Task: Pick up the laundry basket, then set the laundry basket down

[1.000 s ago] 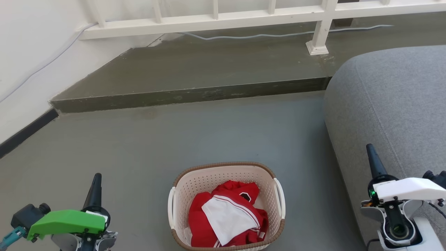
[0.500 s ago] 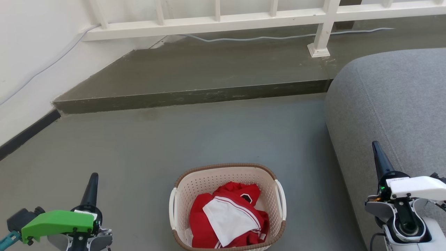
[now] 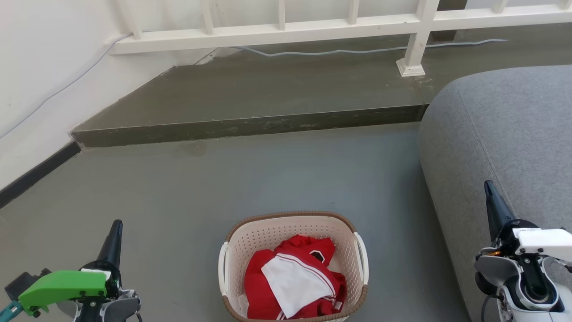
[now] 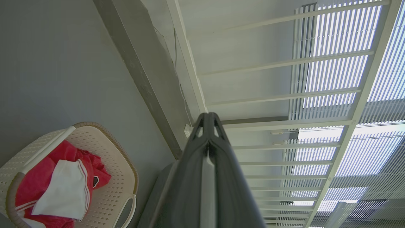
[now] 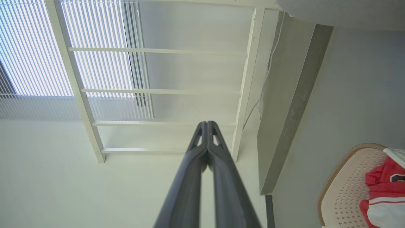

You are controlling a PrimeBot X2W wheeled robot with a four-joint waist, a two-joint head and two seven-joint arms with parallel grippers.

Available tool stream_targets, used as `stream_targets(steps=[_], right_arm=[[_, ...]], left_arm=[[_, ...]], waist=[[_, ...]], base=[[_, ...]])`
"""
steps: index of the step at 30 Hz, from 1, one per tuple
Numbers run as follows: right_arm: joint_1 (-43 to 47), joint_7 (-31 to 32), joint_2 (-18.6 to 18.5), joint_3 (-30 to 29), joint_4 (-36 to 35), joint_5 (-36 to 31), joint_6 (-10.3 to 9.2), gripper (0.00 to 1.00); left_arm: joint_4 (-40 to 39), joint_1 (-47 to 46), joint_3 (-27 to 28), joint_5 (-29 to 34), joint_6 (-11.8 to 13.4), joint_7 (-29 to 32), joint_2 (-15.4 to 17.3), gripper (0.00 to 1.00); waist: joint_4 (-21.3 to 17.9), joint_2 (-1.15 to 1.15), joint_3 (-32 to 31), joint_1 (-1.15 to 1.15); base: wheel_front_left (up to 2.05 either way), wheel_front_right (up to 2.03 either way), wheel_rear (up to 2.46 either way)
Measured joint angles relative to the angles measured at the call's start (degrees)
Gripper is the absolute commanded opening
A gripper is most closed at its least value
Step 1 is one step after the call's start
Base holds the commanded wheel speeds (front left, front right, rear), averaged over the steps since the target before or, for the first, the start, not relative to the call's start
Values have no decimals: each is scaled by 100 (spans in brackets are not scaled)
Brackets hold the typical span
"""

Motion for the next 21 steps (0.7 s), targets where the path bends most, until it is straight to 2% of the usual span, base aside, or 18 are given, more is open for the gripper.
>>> stream_targets(steps=[8, 21], right_arm=[[-3, 144, 0, -114, 13, 559, 3, 0], [-4, 145, 0, -126, 18, 560, 11, 0]], left_arm=[[12, -60, 81, -527, -8, 169, -13, 0], [12, -69, 100, -548, -8, 169, -23, 0]], waist=[[18, 0, -23, 0], [18, 0, -23, 0]], base=[[0, 0, 0], [0, 0, 0]])
